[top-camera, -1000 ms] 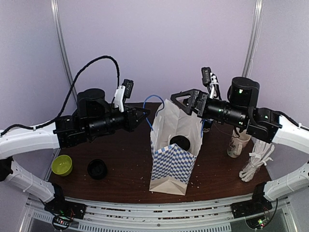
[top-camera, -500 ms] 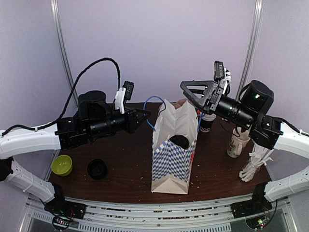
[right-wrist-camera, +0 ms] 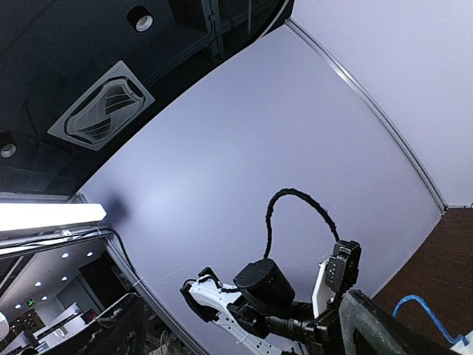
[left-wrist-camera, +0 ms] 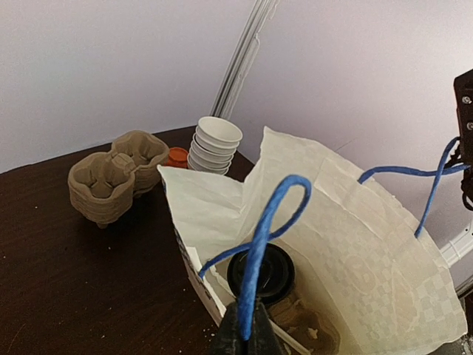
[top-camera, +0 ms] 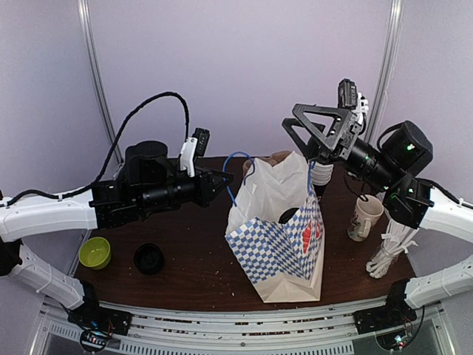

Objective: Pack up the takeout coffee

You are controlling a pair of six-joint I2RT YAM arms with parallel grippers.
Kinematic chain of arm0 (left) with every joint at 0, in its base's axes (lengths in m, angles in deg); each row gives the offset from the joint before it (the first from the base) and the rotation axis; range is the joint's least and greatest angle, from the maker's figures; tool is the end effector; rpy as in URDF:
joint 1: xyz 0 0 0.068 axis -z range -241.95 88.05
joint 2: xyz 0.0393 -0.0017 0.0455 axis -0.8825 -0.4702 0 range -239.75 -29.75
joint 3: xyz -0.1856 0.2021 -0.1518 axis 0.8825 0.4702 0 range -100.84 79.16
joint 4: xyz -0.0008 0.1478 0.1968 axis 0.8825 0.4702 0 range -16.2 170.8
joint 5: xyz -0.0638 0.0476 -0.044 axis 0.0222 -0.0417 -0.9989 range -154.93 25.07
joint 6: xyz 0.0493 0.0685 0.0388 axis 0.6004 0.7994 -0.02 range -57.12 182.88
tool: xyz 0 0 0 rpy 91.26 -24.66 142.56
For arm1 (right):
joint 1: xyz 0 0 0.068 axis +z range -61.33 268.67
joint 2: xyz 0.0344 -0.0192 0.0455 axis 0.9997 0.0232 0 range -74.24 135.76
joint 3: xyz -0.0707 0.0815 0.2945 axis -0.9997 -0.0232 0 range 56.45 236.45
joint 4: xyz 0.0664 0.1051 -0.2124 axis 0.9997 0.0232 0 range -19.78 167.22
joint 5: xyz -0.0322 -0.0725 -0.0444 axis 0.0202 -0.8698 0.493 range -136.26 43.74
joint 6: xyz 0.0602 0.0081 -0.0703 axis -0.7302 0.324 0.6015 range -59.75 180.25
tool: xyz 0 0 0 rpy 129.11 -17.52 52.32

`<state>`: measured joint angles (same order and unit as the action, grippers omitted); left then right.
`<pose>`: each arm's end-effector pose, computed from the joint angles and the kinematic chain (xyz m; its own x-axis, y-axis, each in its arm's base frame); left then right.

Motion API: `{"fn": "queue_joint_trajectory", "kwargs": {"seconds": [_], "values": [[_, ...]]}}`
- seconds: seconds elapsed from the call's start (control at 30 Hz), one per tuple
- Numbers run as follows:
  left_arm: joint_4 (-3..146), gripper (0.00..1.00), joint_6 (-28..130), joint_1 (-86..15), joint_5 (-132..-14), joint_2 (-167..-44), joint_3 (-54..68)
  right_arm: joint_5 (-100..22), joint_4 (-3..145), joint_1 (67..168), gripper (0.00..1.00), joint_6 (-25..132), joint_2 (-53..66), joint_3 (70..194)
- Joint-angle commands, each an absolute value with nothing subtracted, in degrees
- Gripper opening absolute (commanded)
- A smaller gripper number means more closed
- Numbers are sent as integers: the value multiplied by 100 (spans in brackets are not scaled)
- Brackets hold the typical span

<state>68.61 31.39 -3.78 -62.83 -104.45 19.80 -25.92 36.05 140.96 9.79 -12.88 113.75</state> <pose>0.1770 -0.2793 0.3782 -0.5128 -0.1637 -0.8428 0.6592 0.5539 -0.5087 0.1222 0.2056 0.5022 -0.5184 0.5116 -0.6852 -0.8260 -0.0924 0.5560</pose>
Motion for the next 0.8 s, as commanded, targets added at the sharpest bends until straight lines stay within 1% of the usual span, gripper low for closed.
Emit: {"fn": "queue_joint_trajectory", "kwargs": {"seconds": [0.0,0.2,0.5,0.6,0.77], "values": [[6579,0,3108,-392,-6309,-10498,2057,-2233,2784,14032,95,709,-1390,11354],[6641,0,3143,-394,-6247,-10462,2031,-1902,2900,13988,96,721,-1314,11435],[7052,0,3502,-394,-5843,-10235,1798,313,4299,13896,94,1191,-1170,11866],[7071,0,3544,-394,-5791,-10177,1790,779,5100,13907,94,1570,-1157,12016],[7103,0,3617,-394,-5686,-10140,1789,1191,6265,13900,94,2251,-1178,12190]]}}
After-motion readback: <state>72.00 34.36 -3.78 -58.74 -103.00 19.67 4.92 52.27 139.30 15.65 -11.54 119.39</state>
